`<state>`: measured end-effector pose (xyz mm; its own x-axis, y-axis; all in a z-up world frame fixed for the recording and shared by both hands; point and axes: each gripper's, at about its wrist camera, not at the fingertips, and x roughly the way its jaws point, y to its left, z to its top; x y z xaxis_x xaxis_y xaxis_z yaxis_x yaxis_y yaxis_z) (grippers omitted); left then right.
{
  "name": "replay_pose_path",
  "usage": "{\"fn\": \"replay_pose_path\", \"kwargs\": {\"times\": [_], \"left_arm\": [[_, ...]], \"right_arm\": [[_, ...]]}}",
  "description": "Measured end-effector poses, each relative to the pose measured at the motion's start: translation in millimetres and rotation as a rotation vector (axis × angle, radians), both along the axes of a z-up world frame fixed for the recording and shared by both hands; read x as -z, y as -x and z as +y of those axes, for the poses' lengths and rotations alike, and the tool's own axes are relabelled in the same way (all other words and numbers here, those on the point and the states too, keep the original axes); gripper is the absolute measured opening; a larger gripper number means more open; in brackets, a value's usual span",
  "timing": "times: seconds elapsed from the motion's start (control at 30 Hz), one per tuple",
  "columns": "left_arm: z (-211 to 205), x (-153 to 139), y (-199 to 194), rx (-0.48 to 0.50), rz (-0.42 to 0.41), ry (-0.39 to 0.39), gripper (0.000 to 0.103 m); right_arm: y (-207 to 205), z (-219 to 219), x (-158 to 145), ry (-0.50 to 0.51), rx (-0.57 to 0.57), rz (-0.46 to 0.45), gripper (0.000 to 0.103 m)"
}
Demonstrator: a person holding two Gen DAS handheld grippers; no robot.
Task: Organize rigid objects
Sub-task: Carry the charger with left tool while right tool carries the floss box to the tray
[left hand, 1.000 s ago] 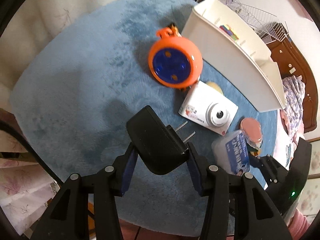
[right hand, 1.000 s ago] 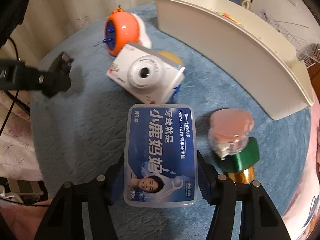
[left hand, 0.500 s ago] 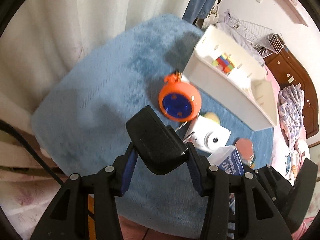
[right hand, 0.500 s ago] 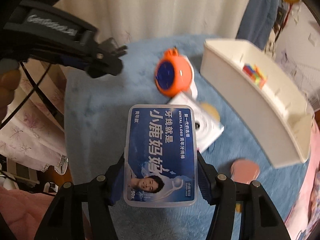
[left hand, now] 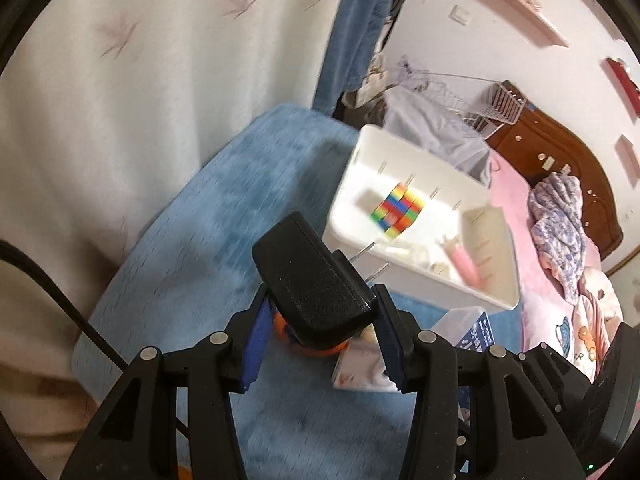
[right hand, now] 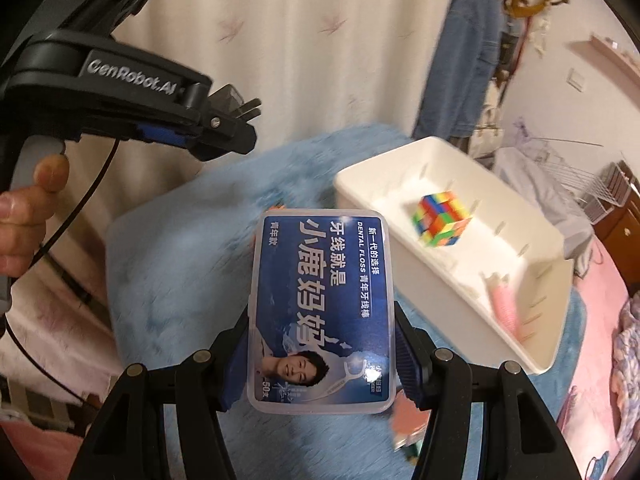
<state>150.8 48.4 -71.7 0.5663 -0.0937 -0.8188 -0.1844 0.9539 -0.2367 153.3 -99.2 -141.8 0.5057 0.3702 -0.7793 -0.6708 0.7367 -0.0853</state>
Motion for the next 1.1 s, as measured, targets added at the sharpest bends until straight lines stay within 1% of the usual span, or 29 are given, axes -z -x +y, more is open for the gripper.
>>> {"fn": "replay_pose_path", "kwargs": {"times": [0.13,0.3,0.4,0.63,0.9,1.1], "left_arm": [[-5,-6,-22,0.051,-0.017,0.003,0.052],[-14,-9,-51,0.131,-0.019,0.014,0.052],[-19,-12,-65,0.172,-0.025,0.008,0.052],[-31,-12,-99,0.261,-0.03,0.022,0.052],[-48,8,-132,0.389,0.027,0.054,0.052],[-62,27,-146,0.463,0.068,0.047,0.052]], "right_arm": [[-20,-5,-10,-0.007,0.069,-0.03,0.062],[-44,-13,-20,-0.017,0.158,-0.057,0.062],[-57,-18,-21,-0.013,0.209,-0.07,0.062],[-89,-28,-20,0.002,0.318,-0.082,0.062],[-117,-35,-6,0.031,0.424,-0.073,0.062],[-130,-42,9,0.037,0.499,-0.053,0.062]]}}
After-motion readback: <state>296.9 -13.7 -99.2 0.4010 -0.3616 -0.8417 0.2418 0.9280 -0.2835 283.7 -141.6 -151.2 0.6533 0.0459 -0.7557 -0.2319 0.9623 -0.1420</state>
